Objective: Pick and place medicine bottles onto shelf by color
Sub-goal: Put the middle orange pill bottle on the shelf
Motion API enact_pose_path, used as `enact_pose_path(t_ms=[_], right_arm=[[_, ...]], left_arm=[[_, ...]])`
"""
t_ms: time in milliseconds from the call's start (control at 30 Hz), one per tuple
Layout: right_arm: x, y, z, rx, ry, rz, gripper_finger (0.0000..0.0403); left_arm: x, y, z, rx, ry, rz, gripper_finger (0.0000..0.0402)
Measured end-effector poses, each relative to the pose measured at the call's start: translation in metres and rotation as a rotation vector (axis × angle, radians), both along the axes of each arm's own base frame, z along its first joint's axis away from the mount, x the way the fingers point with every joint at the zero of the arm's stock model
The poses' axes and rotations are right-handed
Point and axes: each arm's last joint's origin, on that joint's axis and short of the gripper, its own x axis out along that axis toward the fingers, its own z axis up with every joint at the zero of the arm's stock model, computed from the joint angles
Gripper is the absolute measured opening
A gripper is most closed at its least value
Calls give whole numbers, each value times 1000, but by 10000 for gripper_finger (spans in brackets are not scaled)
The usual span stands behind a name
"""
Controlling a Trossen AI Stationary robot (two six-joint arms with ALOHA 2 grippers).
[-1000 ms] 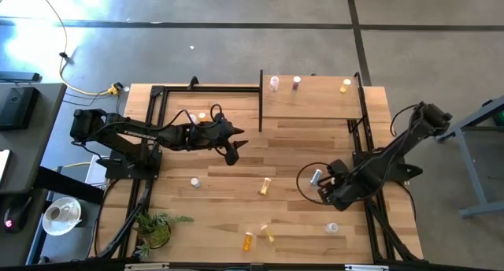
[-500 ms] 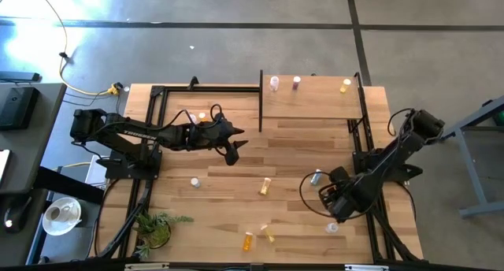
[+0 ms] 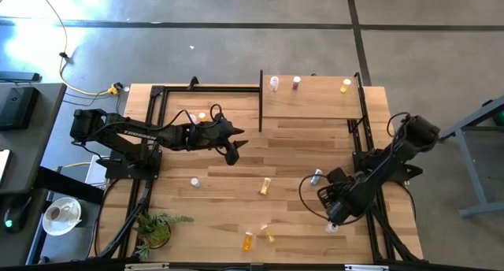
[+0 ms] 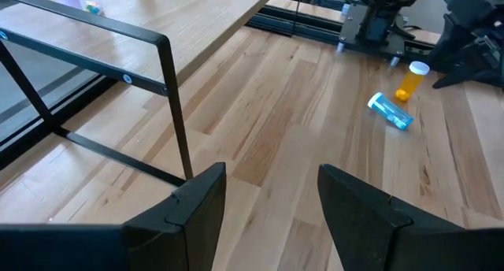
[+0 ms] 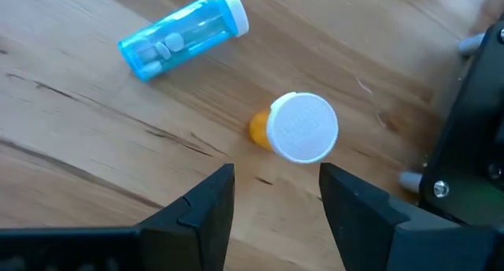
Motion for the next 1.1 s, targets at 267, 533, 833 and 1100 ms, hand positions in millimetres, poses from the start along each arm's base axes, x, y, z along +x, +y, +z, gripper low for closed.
enact_pose_path(t_ms=[267,533,833,1100], right_arm=[[0,6,-13,-94,-18,-1,178],[-1,12,-32,-201,-10,-21,178],[1,15,-52,-303,0,-18,178],[1,15,-57,-320,15,-10,145]], left_arm=[[0,0,0,1,0,2,193],[0,0,1,0,-11,5,193],[2,0,5,7,-54,5,191],[2,0,5,9,-53,3,191]])
